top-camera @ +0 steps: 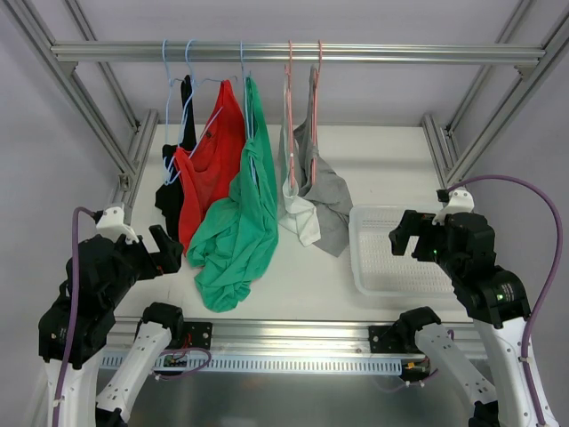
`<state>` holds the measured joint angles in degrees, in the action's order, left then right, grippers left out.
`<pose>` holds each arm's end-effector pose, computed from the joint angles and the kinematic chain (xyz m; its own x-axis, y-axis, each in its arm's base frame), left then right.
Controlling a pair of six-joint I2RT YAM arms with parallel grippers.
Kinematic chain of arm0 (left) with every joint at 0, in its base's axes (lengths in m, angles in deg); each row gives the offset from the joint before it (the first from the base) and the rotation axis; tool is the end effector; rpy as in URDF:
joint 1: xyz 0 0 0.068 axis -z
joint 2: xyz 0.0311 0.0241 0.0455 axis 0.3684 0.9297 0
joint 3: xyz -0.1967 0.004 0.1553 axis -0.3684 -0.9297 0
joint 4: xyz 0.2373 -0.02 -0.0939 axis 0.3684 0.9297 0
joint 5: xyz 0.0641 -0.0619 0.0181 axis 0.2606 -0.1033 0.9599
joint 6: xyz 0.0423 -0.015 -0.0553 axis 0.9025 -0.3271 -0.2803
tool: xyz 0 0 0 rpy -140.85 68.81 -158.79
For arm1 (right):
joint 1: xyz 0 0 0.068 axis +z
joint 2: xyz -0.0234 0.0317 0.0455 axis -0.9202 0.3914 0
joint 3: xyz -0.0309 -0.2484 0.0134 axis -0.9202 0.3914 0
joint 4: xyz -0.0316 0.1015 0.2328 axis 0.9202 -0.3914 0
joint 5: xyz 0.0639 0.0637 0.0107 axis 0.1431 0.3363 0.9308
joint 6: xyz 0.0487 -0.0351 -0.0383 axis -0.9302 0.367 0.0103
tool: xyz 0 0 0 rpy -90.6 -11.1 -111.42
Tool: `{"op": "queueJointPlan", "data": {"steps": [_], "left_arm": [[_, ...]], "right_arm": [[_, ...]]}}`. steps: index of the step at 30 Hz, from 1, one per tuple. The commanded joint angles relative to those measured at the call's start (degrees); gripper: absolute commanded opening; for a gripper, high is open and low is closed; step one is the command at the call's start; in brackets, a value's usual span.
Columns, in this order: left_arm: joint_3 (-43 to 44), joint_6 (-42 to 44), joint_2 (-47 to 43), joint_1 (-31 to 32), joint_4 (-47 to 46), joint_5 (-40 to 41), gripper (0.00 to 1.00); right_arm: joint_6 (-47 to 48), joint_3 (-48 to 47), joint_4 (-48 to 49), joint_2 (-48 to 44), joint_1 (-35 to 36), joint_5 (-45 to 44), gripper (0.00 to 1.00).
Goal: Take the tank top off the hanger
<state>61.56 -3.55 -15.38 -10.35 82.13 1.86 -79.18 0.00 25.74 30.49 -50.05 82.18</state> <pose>0.0668 -0.0097 0.3667 -0.3845 -0.2342 -0.8929 0.0231 0.9645 -0.2629 0.1223 0.0307 0.3484 -0.4205 -0.1367 -0.8969 -0.2000 0.9782 -0.0553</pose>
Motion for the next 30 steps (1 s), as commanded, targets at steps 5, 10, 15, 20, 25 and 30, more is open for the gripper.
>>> {"op": "queueJointPlan", "data": {"steps": [5,10,15,20,25,30], "left_arm": [[0.2,-0.9,2.2,0.3,-1.6,-3.8,0.99],[4.8,-0.3,5.0,0.3,-4.4,-18.1,0.99],[15.7,-2.0,15.2,0.3,-7.7,-31.9,0.99],[30.9,-1.5,29.6,3.1,-9.8,-29.6,0.99],[49.5,0.7,47.5,32.6,-10.2,0.0,0.99],[66.3,3.5,62.9,37.6,-13.0,12.2,0.99]], "right_arm": [[-0.3,-2.0,0.5,0.4,0.1,-1.6,1.0],[-3.0,-0.6,2.2,-0.4,0.1,0.4,0.99],[-4.6,-0.5,3.1,0.7,0.2,1.6,1.0],[-4.8,-0.5,3.8,1.4,0.2,1.4,0.99],[-5.2,-1.0,3.8,1.8,0.1,0.0,0.99],[-5.4,-1.3,4.1,-0.6,0.1,0.6,1.0]]}}
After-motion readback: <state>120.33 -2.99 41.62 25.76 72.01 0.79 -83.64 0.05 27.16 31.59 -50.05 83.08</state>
